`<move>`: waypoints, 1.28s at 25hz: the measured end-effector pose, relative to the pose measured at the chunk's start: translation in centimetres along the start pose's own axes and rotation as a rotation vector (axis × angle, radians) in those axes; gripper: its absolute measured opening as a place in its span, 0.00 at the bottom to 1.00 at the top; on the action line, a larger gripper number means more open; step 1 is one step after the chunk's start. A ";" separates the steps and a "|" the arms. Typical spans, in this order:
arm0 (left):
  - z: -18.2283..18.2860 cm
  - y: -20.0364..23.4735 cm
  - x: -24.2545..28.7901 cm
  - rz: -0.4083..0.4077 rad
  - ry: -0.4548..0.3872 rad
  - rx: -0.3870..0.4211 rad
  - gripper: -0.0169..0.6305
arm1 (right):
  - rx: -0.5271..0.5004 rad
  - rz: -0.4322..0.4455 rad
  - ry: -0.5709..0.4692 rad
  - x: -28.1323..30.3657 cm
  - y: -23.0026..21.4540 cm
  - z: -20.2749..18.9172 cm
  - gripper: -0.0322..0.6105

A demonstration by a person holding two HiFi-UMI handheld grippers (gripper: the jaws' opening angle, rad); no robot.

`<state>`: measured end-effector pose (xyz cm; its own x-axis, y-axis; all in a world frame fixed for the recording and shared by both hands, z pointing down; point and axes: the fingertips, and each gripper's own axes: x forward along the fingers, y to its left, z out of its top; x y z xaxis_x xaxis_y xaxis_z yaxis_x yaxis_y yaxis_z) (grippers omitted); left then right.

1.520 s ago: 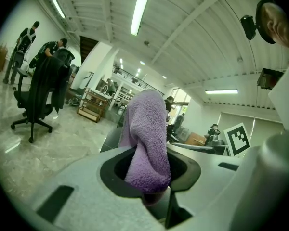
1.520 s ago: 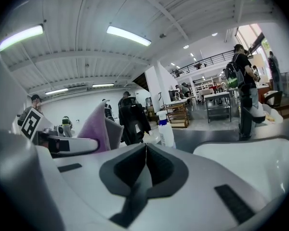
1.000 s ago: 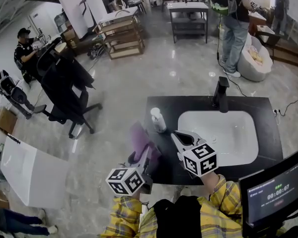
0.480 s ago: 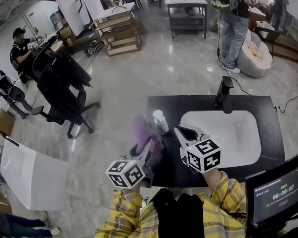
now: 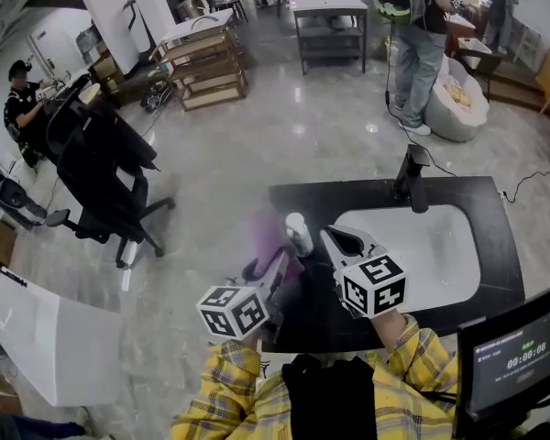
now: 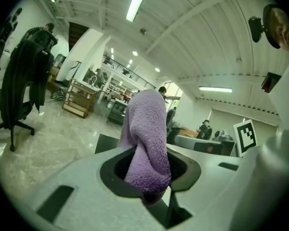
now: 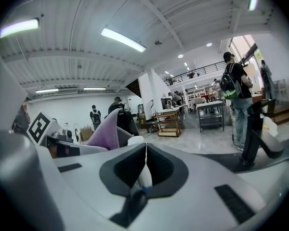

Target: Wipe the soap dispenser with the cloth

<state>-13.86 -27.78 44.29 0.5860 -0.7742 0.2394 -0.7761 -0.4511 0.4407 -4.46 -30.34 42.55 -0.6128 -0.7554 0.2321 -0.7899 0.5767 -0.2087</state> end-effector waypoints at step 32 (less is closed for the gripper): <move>-8.2 4.3 4.0 0.018 0.316 -0.021 0.15 | 0.042 -0.019 0.077 3.8 -1.3 -2.7 0.06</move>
<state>-12.99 -29.17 54.22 0.6182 -0.6039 0.5031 -0.7839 -0.4267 0.4510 -5.80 -33.09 46.28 -0.5989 -0.7390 0.3086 -0.8007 0.5475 -0.2429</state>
